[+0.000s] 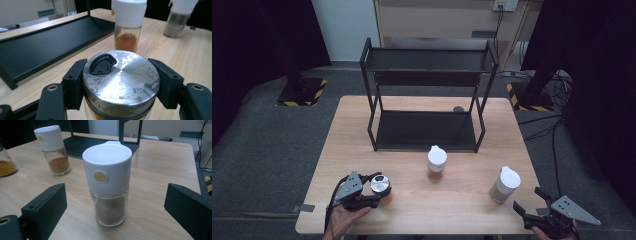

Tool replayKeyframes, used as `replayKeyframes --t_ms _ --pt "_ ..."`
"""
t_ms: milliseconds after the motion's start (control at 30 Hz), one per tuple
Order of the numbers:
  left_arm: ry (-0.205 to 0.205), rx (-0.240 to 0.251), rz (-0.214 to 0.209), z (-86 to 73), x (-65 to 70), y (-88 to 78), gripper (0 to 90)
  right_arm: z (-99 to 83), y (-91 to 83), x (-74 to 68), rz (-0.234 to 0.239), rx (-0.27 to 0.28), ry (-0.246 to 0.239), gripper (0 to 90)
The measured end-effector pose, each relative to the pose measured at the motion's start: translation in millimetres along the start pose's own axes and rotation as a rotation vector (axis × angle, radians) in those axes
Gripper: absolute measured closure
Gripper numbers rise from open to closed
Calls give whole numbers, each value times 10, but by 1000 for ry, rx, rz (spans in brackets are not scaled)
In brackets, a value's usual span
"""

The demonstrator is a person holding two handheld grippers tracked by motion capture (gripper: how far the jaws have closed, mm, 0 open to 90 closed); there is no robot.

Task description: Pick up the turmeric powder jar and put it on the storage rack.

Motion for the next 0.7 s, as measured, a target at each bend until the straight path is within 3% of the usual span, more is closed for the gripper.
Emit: replayKeyframes --t_ms 300,700 --pt "10 -6 10 222 -1 32 343 1 1 -1 0 0 0 45" --pt "6 3 57 518 -109 125 343 -3 3 6 2 0 3 47"
Point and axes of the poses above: each handheld gripper's, and its own axes: y roughly forward along the jaws, z roughly out of its top, x roughly to its right, the point moved 6 cm from there along y, roughly forward along the jaws, and after that the axes turned 13 degrees about -z, right-handed, at the moved point
